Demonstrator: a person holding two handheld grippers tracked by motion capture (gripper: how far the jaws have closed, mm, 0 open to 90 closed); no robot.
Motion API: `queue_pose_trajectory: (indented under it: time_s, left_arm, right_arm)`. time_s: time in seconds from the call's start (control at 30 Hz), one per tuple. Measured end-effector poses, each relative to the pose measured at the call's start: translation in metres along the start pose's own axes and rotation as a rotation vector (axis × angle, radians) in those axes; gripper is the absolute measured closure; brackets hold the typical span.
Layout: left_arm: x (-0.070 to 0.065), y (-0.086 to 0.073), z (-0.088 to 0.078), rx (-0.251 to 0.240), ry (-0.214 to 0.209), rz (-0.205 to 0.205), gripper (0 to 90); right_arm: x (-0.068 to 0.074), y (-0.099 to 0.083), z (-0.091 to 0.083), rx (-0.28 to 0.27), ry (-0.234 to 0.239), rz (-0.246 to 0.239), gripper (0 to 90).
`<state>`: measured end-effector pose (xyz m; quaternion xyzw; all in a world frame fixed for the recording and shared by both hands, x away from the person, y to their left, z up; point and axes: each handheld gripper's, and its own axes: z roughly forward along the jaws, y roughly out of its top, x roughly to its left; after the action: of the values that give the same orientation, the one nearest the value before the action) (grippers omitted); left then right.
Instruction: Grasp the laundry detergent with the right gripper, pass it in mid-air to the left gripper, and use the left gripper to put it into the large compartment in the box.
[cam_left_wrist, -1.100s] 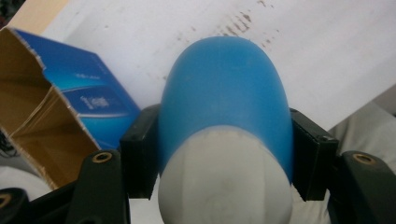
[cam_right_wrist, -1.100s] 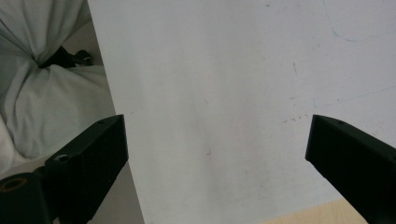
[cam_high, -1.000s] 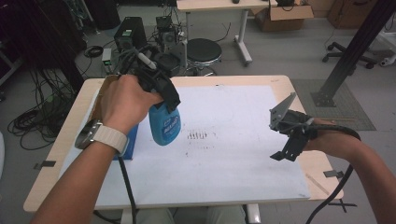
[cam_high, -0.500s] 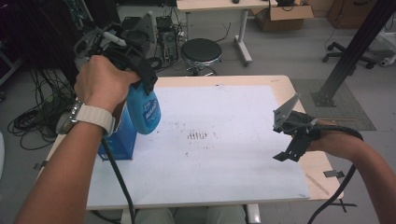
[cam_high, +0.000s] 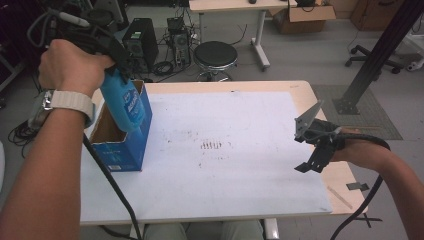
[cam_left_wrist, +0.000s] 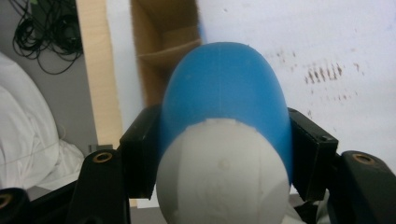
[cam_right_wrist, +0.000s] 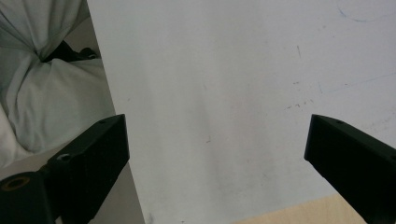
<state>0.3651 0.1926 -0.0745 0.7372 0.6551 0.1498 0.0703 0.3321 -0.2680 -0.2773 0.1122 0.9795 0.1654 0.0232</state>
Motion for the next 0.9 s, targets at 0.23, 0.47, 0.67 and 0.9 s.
queue_pose_trajectory:
  time_s: [0.23,0.47,0.67,0.9]
  left_arm:
    - [0.022,0.001,0.002,-0.024,0.028,-0.041,38.4]
    - [0.036,0.002,0.014,-0.031,0.041,-0.067,38.5]
    - [0.047,0.002,0.039,-0.029,0.04,-0.076,38.5]
    - [0.048,-0.001,0.071,-0.021,0.05,-0.053,38.5]
  right_arm:
    - [-0.002,0.001,0.0,0.0,0.005,0.005,6.4]
    - [-0.004,0.003,0.0,0.004,0.004,0.012,6.4]
    - [-0.005,0.003,0.002,0.009,0.004,0.02,6.5]
    - [-0.006,0.003,0.006,0.013,0.01,0.027,6.5]
